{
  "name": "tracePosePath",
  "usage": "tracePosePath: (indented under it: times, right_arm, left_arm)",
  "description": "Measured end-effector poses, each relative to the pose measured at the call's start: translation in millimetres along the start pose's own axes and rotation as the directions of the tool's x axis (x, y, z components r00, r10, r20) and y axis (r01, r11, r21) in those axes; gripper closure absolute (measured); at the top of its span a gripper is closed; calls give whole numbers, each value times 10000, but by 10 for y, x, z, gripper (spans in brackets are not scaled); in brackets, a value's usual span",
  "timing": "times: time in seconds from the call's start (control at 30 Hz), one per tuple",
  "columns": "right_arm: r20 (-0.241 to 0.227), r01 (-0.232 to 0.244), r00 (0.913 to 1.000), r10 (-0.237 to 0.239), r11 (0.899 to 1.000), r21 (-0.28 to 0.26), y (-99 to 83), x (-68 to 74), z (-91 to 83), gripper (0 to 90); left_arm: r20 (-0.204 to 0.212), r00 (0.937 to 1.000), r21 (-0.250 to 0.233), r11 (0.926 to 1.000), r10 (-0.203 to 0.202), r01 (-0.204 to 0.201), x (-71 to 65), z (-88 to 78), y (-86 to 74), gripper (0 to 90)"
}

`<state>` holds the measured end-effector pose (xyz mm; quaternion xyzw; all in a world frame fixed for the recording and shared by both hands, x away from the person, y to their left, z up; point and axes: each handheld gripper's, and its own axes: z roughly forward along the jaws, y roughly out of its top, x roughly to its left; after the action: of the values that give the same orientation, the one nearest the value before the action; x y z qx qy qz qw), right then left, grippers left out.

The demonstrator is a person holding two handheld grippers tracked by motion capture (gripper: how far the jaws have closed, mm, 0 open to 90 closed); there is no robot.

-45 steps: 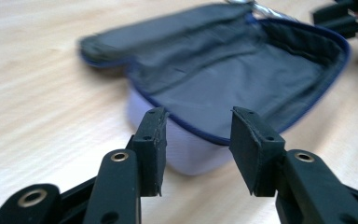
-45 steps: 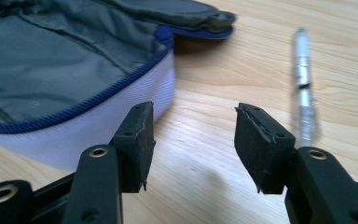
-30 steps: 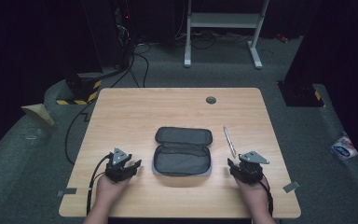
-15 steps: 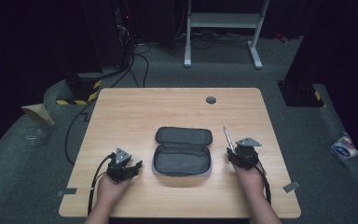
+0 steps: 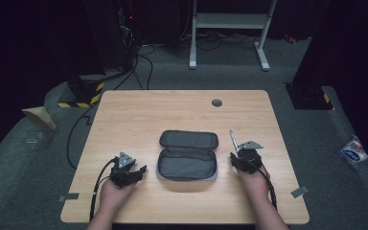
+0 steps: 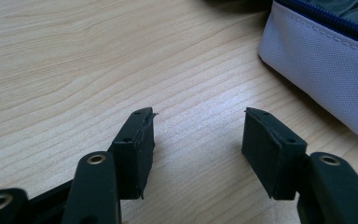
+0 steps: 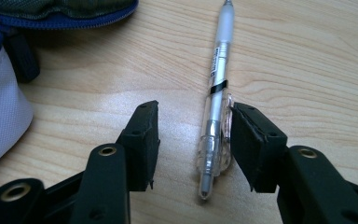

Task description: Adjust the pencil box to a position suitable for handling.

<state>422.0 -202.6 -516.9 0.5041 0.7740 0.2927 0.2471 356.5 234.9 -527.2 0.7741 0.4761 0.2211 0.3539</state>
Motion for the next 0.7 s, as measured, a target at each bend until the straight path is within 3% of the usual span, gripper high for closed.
tracePosePath:
  times: [0.1,0.17,0.27,0.7]
  right_arm:
    - [-32,-52,10000,52,10000,-18,5,-5,6,572]
    - [-71,3,10000,-3,10000,-3,8,-13,6,669]
    - [-100,-55,9999,55,10000,54,4,-16,-1,723]
    - [-405,83,9991,-82,10000,17,-114,1,-121,738]
  left_arm:
    - [-15,10000,-29,10000,-8,8,-4,1,-2,437]
    - [3,10000,-26,10000,9,-9,-4,0,-3,437]
    - [2,10000,-22,10000,47,-47,-1,0,-2,437]
    - [45,9998,-36,9998,177,-177,-15,-12,-12,434]
